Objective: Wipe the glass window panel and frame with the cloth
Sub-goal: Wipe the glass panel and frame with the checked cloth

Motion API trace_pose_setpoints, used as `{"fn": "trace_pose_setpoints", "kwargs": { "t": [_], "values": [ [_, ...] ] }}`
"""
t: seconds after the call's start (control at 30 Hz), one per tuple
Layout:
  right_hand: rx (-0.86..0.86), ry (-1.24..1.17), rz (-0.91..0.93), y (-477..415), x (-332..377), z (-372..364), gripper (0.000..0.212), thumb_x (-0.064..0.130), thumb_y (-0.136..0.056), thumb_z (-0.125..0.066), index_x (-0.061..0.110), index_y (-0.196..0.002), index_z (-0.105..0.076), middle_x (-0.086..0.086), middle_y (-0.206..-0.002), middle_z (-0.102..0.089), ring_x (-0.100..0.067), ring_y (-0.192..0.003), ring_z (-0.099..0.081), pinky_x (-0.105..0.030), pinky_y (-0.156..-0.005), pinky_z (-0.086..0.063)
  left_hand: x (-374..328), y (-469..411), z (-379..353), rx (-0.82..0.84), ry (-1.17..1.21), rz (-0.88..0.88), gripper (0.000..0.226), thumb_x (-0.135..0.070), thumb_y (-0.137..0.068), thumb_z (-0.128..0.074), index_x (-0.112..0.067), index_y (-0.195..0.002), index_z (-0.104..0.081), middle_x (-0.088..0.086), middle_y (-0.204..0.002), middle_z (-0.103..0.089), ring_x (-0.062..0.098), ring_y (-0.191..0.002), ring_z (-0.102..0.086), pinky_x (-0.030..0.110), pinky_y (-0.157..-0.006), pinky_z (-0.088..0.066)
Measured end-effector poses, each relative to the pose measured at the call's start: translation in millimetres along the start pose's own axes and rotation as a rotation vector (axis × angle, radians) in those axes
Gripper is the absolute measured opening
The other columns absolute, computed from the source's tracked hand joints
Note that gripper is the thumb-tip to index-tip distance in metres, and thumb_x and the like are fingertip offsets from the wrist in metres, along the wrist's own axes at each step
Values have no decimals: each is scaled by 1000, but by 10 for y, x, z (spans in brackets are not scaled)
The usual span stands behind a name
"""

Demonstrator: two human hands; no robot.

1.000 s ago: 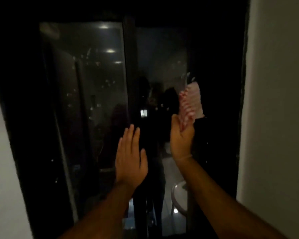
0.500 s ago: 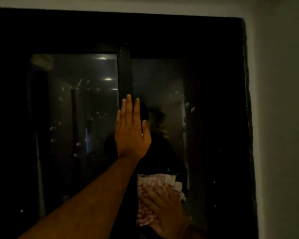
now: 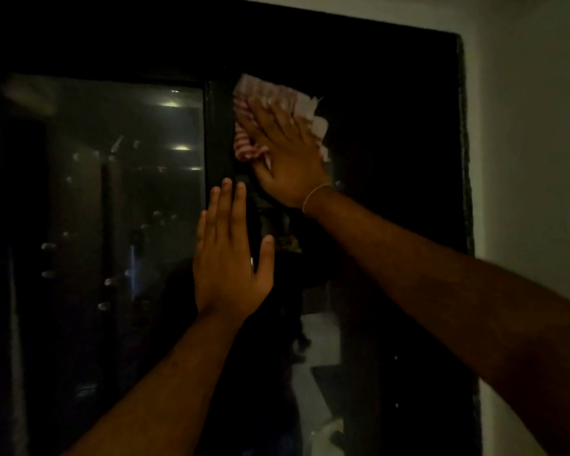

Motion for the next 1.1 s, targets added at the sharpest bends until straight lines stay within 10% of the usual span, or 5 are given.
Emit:
{"fn": "trace_pose_setpoints", "kwargs": {
  "t": [0.27,0.4,0.53,0.77,1.1],
  "values": [
    [-69,49,-427,720,-1109,158,75,45,-104,-39,14,-170,-23,-11,-177,-24,-31,-164,-21,-45,-136,-10,-5,2,4,-3,-15,-16,87,-43,-107,-50,-19,-179,-9,5,-189,-8,23,-176,-3,50,-142,-12],
    [-36,70,-398,1871,-459,-152,79,39,-100,-43,11,-170,-20,-14,-179,-11,-33,-166,-10,-41,-136,5,4,4,-8,-6,-40,-16,88,-45,-105,-49,-20,-179,-10,6,-189,-8,23,-176,-3,51,-142,-13],
    [141,232,-187,3470,425,-736,70,45,-105,-45,13,-167,-33,-27,-176,-13,-45,-155,-34,-61,-126,-25,-3,10,-15,6,-72,-10,89,-46,-103,-48,-22,-180,-9,4,-190,-4,21,-176,-1,50,-142,-12],
    [224,-13,-176,4024,562,-554,56,46,-114,7,40,-169,10,7,-181,-4,-13,-167,5,-40,-135,-2,-15,12,-23,21,-96,-5,88,-45,-104,-47,-22,-180,-9,3,-190,-2,20,-176,2,47,-143,-7],
    [-75,-18,-397,574,-812,165,71,33,-103,-47,11,-168,-30,-21,-174,-26,-42,-163,-23,-52,-135,-13,-61,8,50,9,-38,-16,84,-40,-105,-48,-17,-179,-15,9,-189,-10,26,-176,-5,51,-142,-12]
  ]
}}
Point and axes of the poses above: each hand's wrist, its own y-axis away from the middle knuckle, its own z-axis out of the back of the hand, x = y × z, the point moved 5 cm from there along -y, towards the middle knuckle
